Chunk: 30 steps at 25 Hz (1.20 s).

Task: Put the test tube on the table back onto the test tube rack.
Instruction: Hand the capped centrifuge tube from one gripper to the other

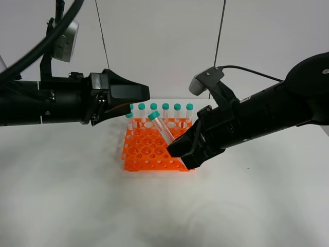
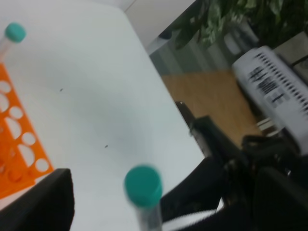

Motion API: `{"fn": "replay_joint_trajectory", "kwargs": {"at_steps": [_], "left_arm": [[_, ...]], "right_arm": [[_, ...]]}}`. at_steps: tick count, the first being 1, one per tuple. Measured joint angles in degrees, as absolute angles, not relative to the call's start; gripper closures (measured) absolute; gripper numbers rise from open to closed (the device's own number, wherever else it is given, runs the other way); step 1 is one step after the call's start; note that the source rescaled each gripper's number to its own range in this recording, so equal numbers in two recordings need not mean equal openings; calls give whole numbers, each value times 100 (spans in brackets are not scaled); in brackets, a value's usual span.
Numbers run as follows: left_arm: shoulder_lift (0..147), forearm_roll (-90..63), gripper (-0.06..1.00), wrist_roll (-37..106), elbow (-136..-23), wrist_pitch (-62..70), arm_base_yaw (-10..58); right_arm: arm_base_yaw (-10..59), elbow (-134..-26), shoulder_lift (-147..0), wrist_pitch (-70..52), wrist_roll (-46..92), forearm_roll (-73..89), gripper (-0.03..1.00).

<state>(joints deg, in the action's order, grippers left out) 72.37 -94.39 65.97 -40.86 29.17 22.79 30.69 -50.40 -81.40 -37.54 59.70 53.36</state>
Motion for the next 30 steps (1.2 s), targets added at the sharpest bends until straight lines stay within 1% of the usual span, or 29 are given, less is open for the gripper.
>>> {"fn": "replay_joint_trajectory", "kwargs": {"at_steps": [3,12,16,22,24,28,30], "left_arm": [[7237,-9603,-3,6710,-4086,2782,2424],[7392,-9642,-3,6734,-4086,2758,2448],[7765,-9745,-3,6803,-4086,3114,2448],[7819,-9885,-2,6967,-4086,3368,2448],[7819,-9896,0,6967,-4086,3455,2448],[7819,-9907,12,6977,-4086,3479,2448],[7819,-9907,14,7003,-4086,3479,2448]], "right_arm": [[3069,-5040,-8140,-3897,6138,5468,95],[3069,-5040,-8140,-4070,6711,5943,95],[3069,-5040,-8140,-4027,6739,5957,95],[3069,-5040,-8140,-3919,6649,5958,95],[3069,-5040,-8140,-3901,6635,5963,95],[3069,-5040,-8140,-3899,6630,5994,95],[3069,-5040,-8140,-3924,6630,6032,95]]}}
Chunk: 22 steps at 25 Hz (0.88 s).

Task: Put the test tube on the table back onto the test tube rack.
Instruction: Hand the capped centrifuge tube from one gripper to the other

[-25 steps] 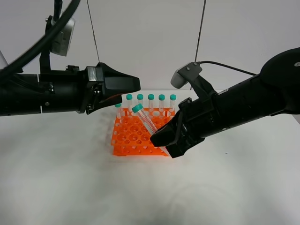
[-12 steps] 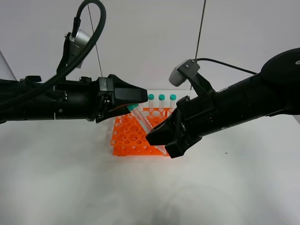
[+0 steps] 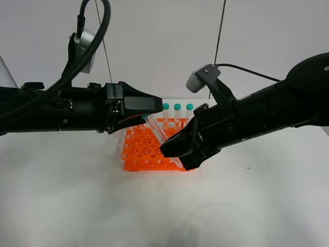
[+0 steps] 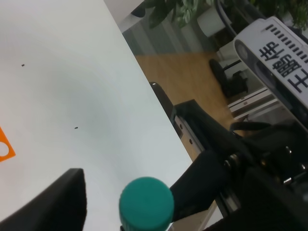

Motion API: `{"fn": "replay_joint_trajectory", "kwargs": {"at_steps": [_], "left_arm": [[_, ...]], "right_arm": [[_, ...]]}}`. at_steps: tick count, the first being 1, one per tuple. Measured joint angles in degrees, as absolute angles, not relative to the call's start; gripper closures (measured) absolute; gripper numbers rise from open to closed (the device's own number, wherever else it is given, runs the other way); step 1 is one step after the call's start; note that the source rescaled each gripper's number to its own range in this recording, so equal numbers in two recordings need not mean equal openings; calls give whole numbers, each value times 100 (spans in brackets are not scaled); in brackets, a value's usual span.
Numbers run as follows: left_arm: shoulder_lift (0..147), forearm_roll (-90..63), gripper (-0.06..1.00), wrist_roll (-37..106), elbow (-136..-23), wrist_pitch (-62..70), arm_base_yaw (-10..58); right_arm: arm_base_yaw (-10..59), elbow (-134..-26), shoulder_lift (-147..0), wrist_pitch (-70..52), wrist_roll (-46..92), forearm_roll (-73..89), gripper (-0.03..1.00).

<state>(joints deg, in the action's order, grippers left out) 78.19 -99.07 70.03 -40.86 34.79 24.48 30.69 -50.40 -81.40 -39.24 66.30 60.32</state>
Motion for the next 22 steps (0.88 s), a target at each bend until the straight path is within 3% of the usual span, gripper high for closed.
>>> {"fn": "replay_joint_trajectory", "kwargs": {"at_steps": [3,8,14,18,19,20,22], "left_arm": [[7819,-9907,17,7013,-4086,3479,2448],[7819,-9907,33,7013,-4086,3479,2448],[7838,-9907,38,7013,-4086,3505,2448],[7850,-9907,63,7013,-4086,3520,2448],[7850,-9907,73,7013,-4086,3520,2448],[7850,-9907,89,7013,-4086,3499,2448],[7850,-9893,94,7026,-4086,3479,2448]], "right_arm": [[3069,-5040,-8140,-3931,6611,6053,95],[3069,-5040,-8140,-3925,6593,6178,95],[3069,-5040,-8140,-3925,6593,6270,95],[3069,-5040,-8140,-3925,6593,6280,95],[3069,-5040,-8140,-3931,6593,6287,95],[3069,-5040,-8140,-3931,6590,6300,95],[3069,-5040,-8140,-3931,6590,6300,95]]}}
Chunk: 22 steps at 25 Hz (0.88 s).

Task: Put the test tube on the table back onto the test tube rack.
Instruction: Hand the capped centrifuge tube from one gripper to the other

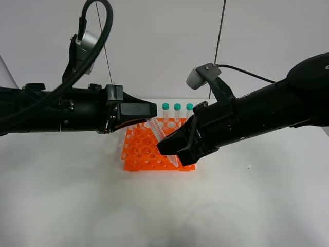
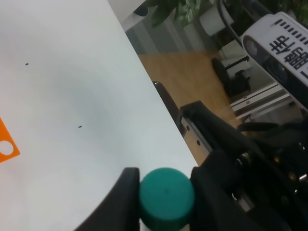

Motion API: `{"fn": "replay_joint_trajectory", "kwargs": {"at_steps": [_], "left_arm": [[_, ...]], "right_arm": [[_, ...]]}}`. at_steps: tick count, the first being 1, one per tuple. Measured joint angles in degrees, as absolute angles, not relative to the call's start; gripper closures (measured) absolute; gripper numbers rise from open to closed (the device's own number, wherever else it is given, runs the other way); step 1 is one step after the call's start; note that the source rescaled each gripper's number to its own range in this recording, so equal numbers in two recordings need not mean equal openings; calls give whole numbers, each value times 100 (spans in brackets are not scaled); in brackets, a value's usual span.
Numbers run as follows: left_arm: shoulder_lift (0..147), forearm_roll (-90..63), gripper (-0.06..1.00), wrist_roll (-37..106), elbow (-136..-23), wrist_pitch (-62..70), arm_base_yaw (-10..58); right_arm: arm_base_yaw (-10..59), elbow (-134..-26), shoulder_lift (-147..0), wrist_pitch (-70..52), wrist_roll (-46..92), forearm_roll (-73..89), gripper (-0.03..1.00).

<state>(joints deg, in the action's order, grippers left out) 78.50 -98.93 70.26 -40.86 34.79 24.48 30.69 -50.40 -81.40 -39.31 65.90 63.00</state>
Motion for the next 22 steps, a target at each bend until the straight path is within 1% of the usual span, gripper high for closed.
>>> {"fn": "replay_joint_trajectory", "kwargs": {"at_steps": [3,4,5,6,7,8,9,10,12,16,22], "left_arm": [[7850,-9887,94,7031,-4086,3473,2448],[7850,-9887,94,7031,-4086,3473,2448],[7850,-9887,94,7031,-4086,3479,2448],[7850,-9887,94,7031,-4086,3498,2448],[7850,-9892,94,7031,-4086,3514,2448],[7850,-9892,94,7031,-4086,3520,2448],[7850,-9892,94,7031,-4086,3520,2448],[7850,-9892,94,7031,-4086,3507,2448],[7850,-9892,94,7031,-4086,3471,2448],[7850,-9892,94,7031,-4086,3299,2448],[7850,-9897,94,7031,-4086,3045,2448]], "right_arm": [[3069,-5040,-8140,-3931,6590,6300,95],[3069,-5040,-8140,-3931,6590,6300,90],[3069,-5040,-8140,-3931,6590,6306,78],[3069,-5040,-8140,-3931,6590,6306,63],[3069,-5040,-8140,-3931,6590,6311,41],[3069,-5040,-8140,-3931,6590,6323,23],[3069,-5040,-8140,-3937,6590,6336,12],[3069,-5040,-8140,-3952,6590,6342,7],[3069,-5062,-8140,-4062,6475,6337,1],[3069,-5436,-7979,-4393,5874,5803,-2],[3069,-6422,-7683,-5157,3950,3611,-3]]}}
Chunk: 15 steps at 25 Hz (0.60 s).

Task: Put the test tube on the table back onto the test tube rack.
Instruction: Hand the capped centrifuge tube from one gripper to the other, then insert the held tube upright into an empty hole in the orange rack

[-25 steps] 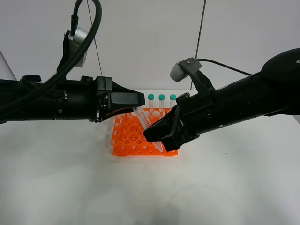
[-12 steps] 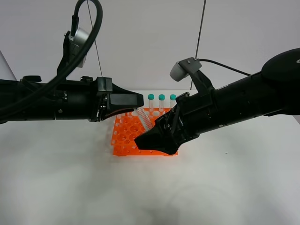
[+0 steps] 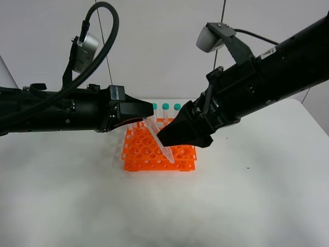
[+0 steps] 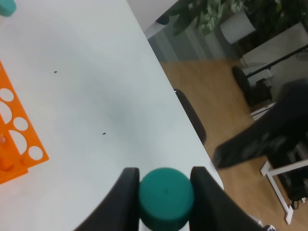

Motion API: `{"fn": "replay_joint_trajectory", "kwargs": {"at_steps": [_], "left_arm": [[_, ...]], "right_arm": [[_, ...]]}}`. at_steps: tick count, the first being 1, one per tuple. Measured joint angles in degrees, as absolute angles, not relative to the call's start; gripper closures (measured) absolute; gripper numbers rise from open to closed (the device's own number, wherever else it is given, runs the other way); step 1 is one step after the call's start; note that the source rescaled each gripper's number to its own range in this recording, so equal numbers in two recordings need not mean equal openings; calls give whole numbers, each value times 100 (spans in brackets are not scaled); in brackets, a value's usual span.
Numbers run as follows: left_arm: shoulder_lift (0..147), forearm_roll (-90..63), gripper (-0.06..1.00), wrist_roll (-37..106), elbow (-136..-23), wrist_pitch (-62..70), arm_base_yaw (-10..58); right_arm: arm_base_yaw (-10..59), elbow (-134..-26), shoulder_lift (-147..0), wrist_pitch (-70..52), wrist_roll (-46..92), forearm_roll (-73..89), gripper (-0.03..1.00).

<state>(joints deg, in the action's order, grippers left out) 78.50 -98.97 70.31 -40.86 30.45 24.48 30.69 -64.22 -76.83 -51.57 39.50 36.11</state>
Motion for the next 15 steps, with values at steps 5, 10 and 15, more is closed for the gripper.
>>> {"fn": "replay_joint_trajectory", "kwargs": {"at_steps": [5,10,15], "left_arm": [[7850,-9903,94,7031,-4086,3038,2448],[7850,-9903,94,7031,-4086,3031,2448],[7850,-9903,94,7031,-4086,3031,2448]], "right_arm": [[3069,-6904,-7683,-5381,2618,1877,-3],[2749,-6949,-7704,-5447,1140,741,-3],[1842,-6953,-7852,-5520,418,332,-3]]}}
